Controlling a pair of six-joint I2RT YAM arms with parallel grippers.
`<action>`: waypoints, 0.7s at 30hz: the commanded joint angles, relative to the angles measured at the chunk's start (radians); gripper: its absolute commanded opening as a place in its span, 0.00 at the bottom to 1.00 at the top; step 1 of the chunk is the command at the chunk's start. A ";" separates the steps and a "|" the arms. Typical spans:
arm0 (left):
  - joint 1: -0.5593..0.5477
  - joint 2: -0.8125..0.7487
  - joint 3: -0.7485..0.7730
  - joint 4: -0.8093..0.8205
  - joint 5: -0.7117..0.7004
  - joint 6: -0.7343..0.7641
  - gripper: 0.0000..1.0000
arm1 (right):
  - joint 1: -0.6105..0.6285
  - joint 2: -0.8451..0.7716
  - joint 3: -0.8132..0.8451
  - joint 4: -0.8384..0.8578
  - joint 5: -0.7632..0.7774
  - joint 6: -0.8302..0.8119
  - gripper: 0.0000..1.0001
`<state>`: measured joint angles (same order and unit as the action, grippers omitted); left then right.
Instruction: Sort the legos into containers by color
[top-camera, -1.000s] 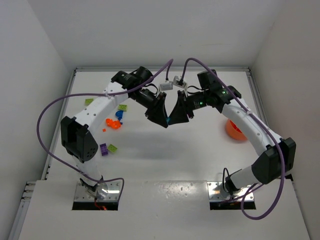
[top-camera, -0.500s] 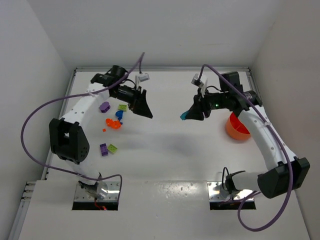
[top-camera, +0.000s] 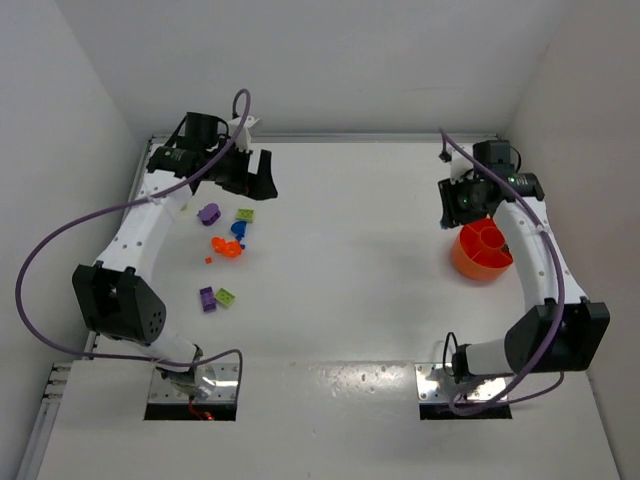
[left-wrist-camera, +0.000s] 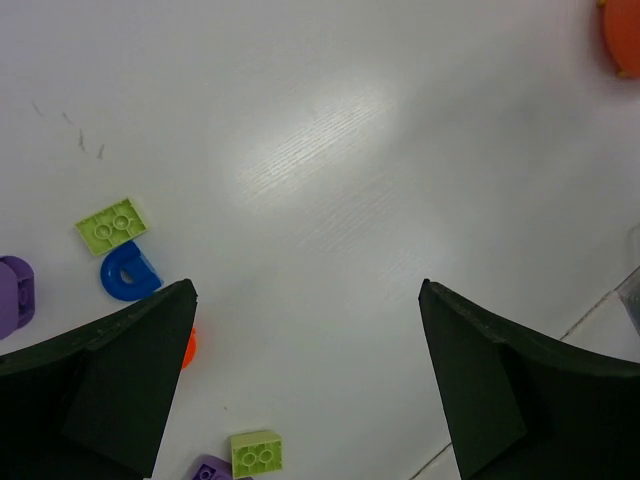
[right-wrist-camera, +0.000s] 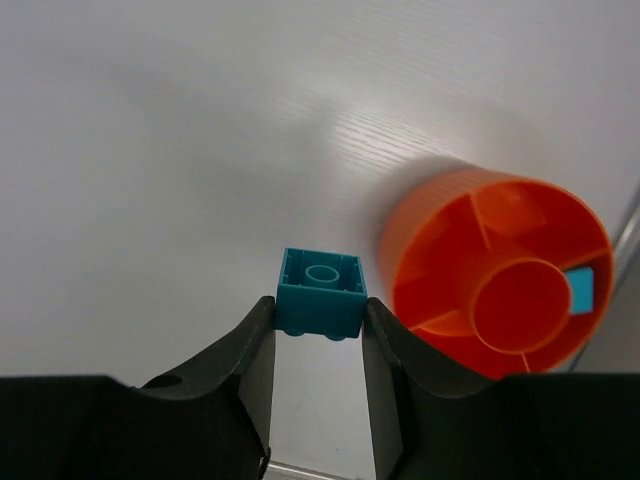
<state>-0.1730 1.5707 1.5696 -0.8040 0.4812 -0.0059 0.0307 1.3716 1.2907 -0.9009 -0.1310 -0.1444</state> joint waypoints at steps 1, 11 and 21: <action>-0.017 -0.028 0.009 0.016 -0.063 -0.022 1.00 | -0.063 0.033 0.070 0.011 0.206 0.106 0.00; -0.026 0.032 0.047 0.006 0.048 -0.011 1.00 | -0.233 0.032 0.110 0.020 0.258 0.218 0.00; -0.045 0.075 0.089 -0.003 0.088 -0.020 1.00 | -0.351 0.012 0.058 0.011 0.268 0.336 0.00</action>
<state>-0.1974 1.6527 1.6108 -0.8162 0.5373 -0.0128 -0.2916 1.4143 1.3579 -0.8955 0.1146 0.1207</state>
